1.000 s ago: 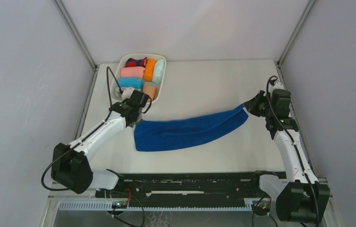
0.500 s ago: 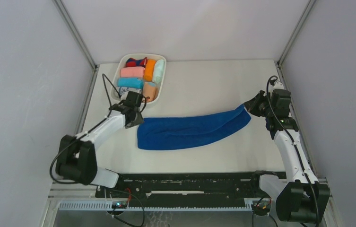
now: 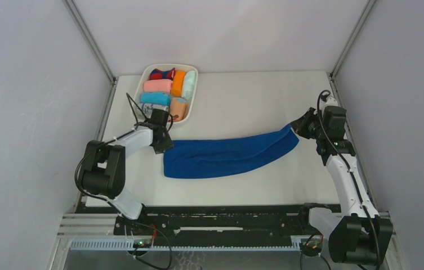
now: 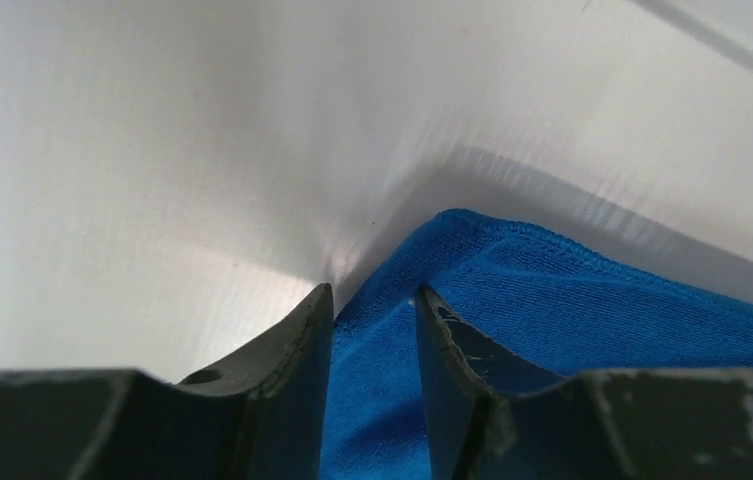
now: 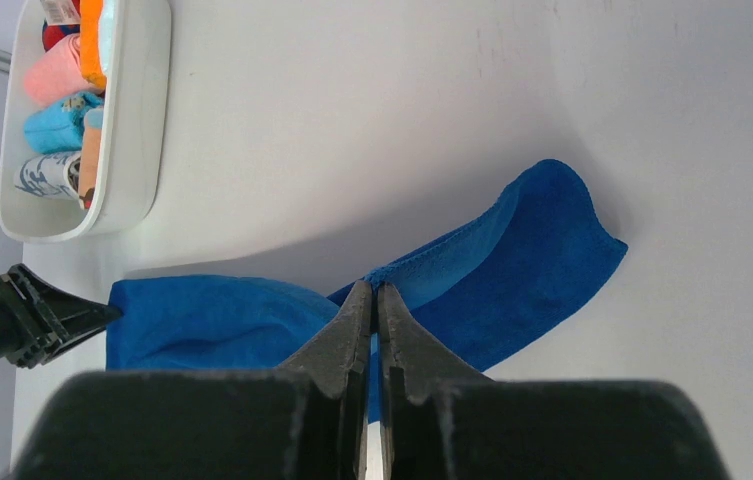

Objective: Roll the towels
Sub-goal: Flatten out the towel at the center of the board.

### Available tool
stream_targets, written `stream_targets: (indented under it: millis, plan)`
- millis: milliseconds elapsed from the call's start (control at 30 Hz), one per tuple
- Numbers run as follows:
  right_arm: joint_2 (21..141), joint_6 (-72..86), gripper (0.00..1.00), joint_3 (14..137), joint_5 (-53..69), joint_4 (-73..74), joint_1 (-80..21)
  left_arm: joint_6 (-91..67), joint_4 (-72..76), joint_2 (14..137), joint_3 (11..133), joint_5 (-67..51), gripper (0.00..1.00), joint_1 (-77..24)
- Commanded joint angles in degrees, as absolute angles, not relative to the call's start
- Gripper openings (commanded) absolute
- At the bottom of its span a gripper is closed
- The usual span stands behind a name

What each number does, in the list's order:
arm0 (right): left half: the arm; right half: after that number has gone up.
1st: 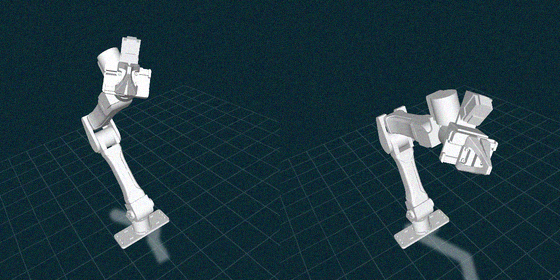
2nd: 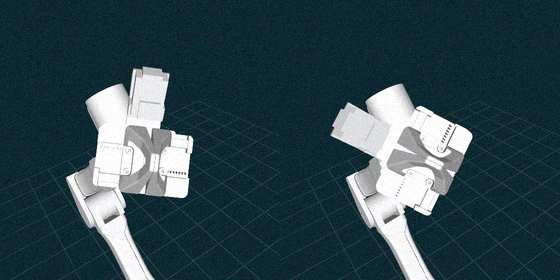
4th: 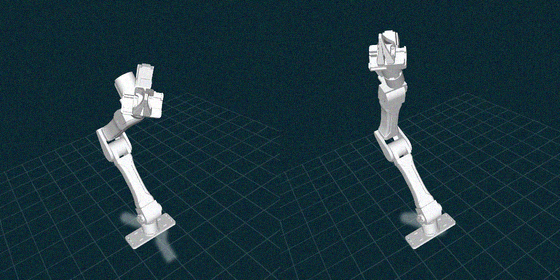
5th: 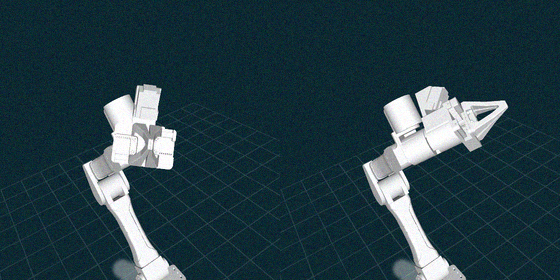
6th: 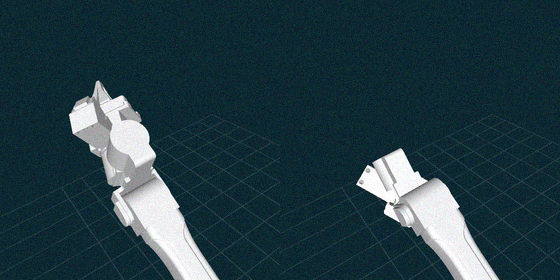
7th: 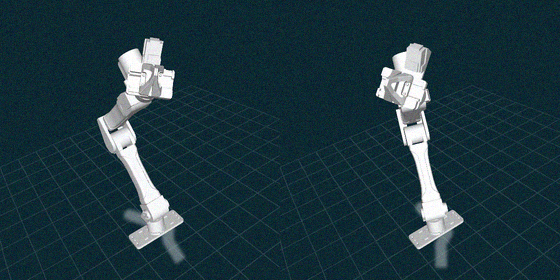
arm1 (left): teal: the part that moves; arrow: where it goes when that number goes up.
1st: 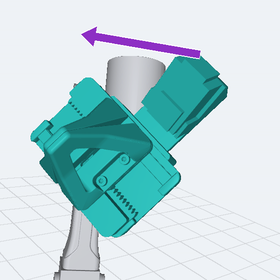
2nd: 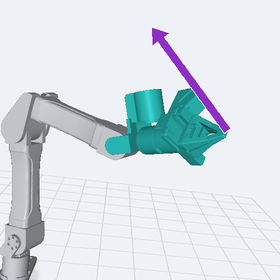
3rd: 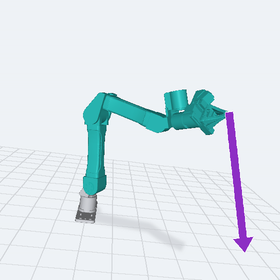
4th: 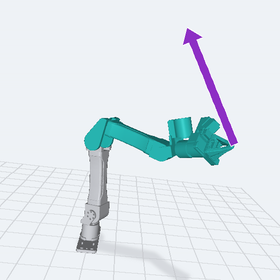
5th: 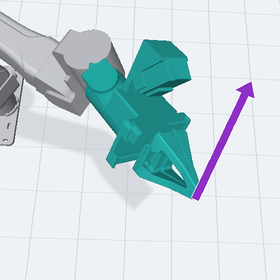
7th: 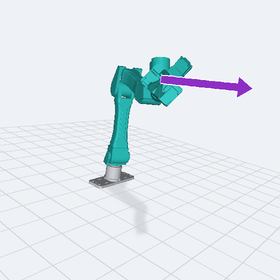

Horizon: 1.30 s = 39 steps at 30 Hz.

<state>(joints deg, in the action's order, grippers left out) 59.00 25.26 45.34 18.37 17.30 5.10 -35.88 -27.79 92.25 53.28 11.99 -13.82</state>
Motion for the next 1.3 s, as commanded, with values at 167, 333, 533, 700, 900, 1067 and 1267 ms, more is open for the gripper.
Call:
stream_targets:
  millis: [167,333,533,700,900,1067,1267]
  plan:
    - [58.2,24.0,0.0,45.4,18.8,15.2,5.0,-34.4,-25.8,95.2,53.9,9.9,0.07,-13.9]
    - [57.9,24.1,0.0,45.4,19.0,15.2,5.0,-34.5,-35.9,85.2,56.2,29.0,0.0,-18.5]
    - [56.9,24.2,0.0,45.4,18.9,15.5,5.1,-44.1,-52.7,79.7,59.0,48.7,0.11,-28.8]
    - [56.2,24.1,0.0,45.4,18.3,16.3,5.2,-48.3,-53.8,77.6,53.2,46.2,0.24,-33.5]
    - [56.1,24.1,0.0,45.4,17.9,17.0,5.3,-50.9,-44.0,65.5,42.8,31.5,0.32,-38.5]
    - [57.2,24.5,0.0,45.4,18.5,16.6,5.3,-48.8,-39.2,57.0,38.7,25.6,0.44,-34.5]
    - [57.5,24.4,0.0,45.4,18.7,16.4,5.0,-40.1,-32.1,61.4,42.0,17.5,0.5,-20.9]
